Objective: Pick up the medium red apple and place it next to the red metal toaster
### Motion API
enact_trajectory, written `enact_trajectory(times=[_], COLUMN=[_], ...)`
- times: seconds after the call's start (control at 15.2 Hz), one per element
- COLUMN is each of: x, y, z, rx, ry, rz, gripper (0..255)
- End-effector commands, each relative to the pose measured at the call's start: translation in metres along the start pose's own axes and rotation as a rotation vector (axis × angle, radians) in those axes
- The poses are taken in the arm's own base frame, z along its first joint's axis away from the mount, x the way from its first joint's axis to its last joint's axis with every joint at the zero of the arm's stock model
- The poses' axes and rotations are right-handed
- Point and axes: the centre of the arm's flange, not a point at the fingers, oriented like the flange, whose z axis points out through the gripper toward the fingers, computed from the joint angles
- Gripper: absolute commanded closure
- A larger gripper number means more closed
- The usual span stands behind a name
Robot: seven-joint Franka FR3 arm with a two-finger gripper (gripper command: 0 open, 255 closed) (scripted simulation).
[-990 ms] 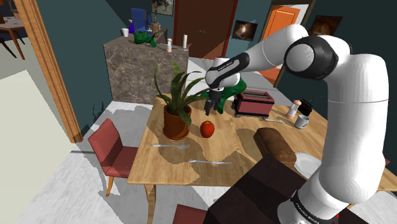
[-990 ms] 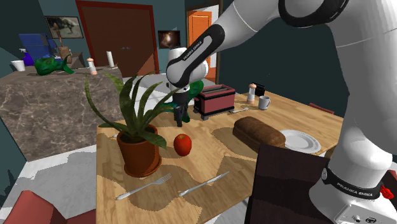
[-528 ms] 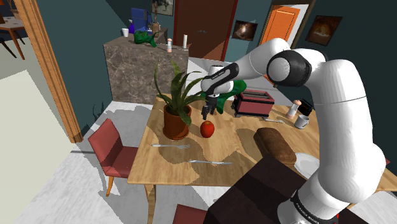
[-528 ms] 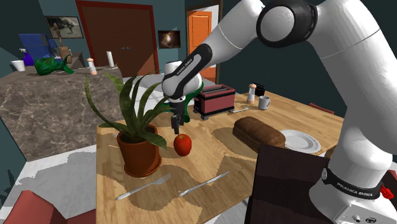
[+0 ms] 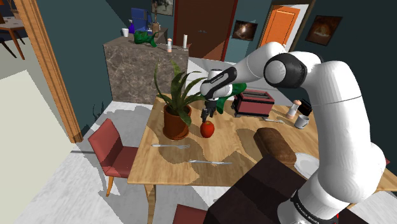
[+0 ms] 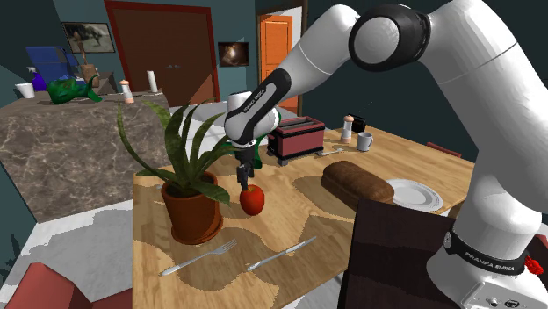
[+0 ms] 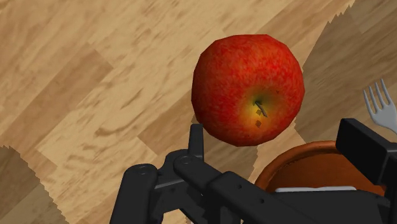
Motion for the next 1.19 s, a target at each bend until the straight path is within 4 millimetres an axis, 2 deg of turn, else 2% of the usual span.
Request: enact_trajectory(times=[0.0,0.13,0.2,0.79,1.12], x=[0.000,0.000,0.000,0.000,-0.001], y=[0.000,0.000,0.000,0.000,-0.001], z=[0.000,0.000,0.000,0.000,-0.026], rx=[0.000,0.000,0.000,0.000,0.000], ry=[0.000,0.000,0.000,0.000,0.000], rz=[0.000,0.000,0.000,0.000,0.000], gripper=[0,0,255,255,255])
